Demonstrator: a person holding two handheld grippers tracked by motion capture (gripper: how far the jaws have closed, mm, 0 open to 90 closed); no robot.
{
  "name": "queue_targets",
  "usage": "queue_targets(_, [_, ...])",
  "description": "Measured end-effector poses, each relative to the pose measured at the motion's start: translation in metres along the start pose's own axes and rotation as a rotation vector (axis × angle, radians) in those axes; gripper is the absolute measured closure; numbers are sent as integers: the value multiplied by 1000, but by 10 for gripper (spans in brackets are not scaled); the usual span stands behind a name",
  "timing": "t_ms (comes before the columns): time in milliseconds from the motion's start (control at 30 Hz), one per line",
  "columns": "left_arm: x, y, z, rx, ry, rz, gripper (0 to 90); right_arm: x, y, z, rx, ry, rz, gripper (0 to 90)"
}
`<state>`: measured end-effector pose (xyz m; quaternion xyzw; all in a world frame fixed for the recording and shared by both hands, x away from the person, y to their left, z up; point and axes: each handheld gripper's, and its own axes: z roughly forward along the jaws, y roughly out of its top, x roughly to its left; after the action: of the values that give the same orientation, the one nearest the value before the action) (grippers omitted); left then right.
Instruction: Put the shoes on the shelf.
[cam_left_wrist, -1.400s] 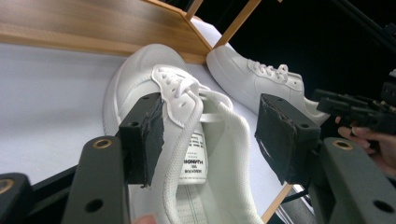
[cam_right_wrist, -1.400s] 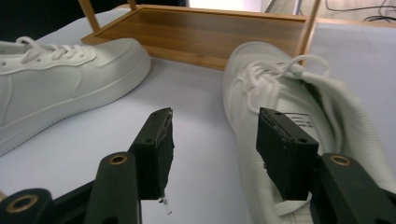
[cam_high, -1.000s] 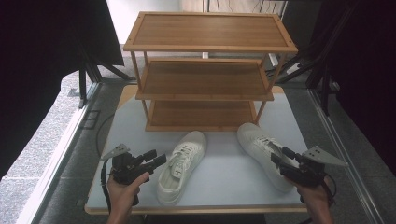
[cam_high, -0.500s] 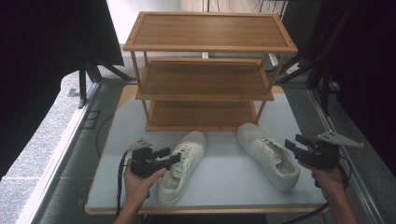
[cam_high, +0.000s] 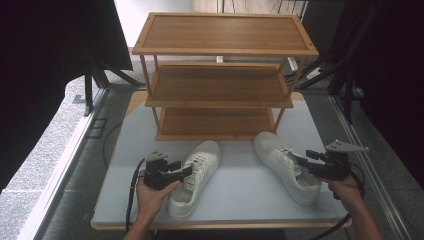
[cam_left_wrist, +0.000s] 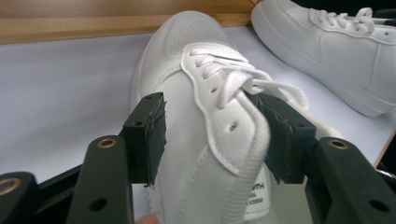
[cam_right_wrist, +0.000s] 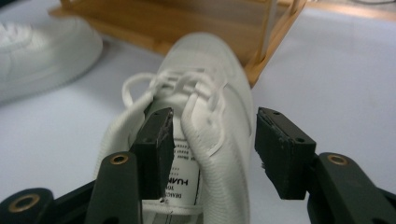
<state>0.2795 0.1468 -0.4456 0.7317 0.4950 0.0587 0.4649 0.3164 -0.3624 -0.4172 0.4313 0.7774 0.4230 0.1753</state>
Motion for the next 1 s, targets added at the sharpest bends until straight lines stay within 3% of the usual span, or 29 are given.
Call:
queue_targets(233, [0,0,6,3,22,17,450,2,0,19,81,-29,-33,543])
queue_targets(333, [-1,1,10,11,21,23,459,0,-1,26,91,-45,-41,568])
queue_targets(667, [0,1,17,30,17,41,514,-6,-6,32,54,-39,-40,618])
queue_targets(867, [-9,2,17,30,91,143,644,-6,-8,33,39,-53,-48,654])
queue_targets(1000, [-10,2,17,34,97,142,656,-6,-8,34,44,-63,-43,680])
